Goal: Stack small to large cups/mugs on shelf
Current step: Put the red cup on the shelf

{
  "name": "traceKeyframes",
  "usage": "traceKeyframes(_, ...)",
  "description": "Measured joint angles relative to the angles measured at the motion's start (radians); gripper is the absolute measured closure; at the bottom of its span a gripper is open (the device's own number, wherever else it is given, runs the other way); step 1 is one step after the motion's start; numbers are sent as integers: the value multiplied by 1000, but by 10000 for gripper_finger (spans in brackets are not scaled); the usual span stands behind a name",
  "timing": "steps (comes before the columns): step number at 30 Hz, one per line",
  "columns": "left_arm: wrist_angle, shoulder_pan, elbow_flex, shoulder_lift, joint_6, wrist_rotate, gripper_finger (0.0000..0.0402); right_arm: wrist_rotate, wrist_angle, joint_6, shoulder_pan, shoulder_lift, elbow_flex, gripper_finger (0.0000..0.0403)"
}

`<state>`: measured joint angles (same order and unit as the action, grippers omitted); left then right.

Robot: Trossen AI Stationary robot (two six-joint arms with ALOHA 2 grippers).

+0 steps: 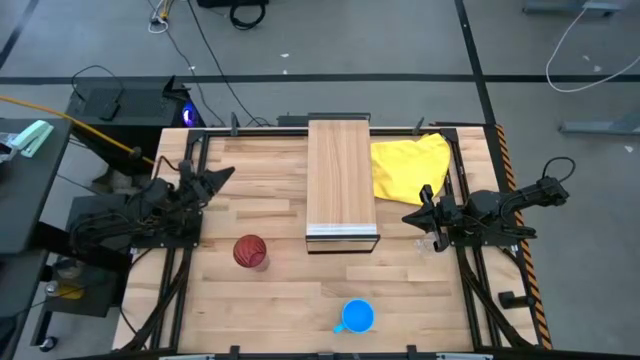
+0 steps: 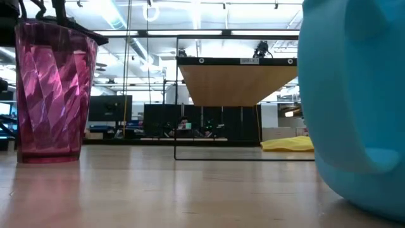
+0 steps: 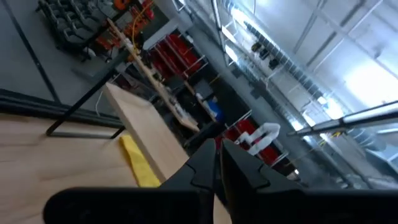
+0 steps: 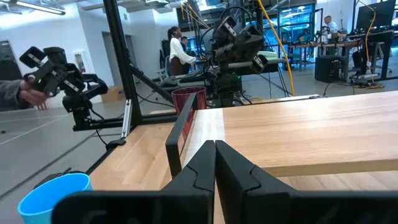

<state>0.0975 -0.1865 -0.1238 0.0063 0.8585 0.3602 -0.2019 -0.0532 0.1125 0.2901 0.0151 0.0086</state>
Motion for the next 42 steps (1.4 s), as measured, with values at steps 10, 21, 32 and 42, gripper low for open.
traceKeyframes(10, 242, 0, 0, 0, 176, 88, 373, 0, -70, 330, 0, 0, 0, 386)
traceKeyframes(21, 669, 1, -138, 132, -34, -20, 387, 0, -369, 437, 0, 0, 0, 386)
traceKeyframes(32, 180, 1, -621, 484, -291, -377, 389, 0, -491, 411, 0, 0, 0, 386)
traceKeyframes(42, -1138, 1, -1165, 812, -136, -99, 384, 0, -502, 493, 0, 0, 0, 386)
